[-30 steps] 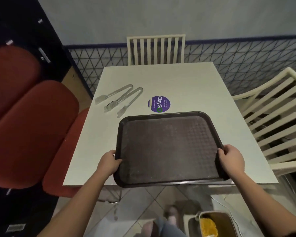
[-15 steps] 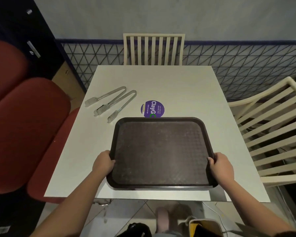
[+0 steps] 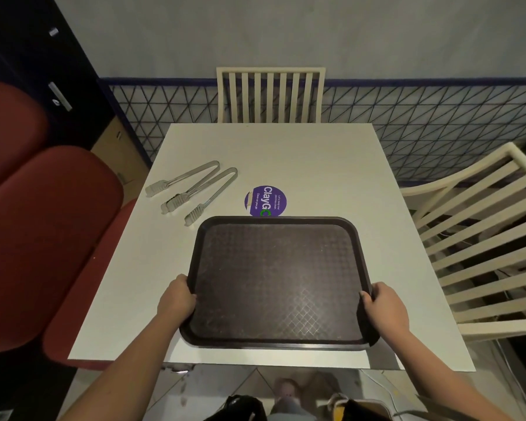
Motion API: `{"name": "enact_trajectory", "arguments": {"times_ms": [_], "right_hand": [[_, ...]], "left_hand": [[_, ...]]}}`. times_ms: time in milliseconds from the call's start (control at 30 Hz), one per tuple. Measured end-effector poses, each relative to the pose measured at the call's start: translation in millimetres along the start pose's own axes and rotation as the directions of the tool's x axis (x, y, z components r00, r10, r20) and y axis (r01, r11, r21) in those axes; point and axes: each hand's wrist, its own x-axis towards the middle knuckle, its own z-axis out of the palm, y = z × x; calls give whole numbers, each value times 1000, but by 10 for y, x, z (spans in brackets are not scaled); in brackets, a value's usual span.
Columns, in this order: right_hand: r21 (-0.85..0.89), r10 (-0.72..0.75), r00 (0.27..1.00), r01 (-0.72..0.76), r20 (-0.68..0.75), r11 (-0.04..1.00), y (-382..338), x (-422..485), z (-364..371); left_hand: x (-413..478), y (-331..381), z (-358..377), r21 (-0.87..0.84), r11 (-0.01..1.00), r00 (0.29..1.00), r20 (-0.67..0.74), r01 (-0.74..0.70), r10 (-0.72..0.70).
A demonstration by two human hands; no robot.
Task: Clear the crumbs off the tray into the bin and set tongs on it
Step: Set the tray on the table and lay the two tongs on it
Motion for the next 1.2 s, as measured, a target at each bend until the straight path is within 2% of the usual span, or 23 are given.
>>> {"name": "enact_trajectory", "arguments": {"times_ms": [133, 267, 400, 533, 667, 767, 933, 1100, 1200], "right_hand": [[3, 5, 1000, -5, 12, 1000, 5, 28, -37], [17, -42, 997, 43, -64, 999, -45, 52, -83], [-2, -276, 947, 280, -164, 960, -321, 78, -217], [117, -465, 870, 485, -161, 866, -807, 46, -282], [269, -530, 840, 540, -114, 798, -1312, 9, -266], [270, -578, 814, 571, -63, 775, -1664, 31, -232], [191, -700, 708, 677, 94, 711, -2257, 145, -147], [2, -753, 623, 770, 210, 638, -3031, 419, 39], [-155, -773, 564, 825, 290, 544, -3501, 679, 272]], "left_hand": [[-19, 22, 3, -44, 999, 1000, 10, 10, -10], [-62, 43, -38, -76, 996, 999, -16, 42, -43], [-152, 97, -172, -93, 995, 993, -106, 43, -53], [-203, 85, -322, -132, 991, 986, -160, 27, -48], [-142, 53, -480, -176, 984, 975, -219, -1, -39], [-28, 60, -616, -196, 980, 965, -263, -44, -10], [360, 20, -888, -209, 971, 951, -306, -114, 46], [881, -29, -1268, -195, 969, 946, -314, -152, 85], [1211, -88, -1470, -187, 968, 944, -314, -168, 103]]}}
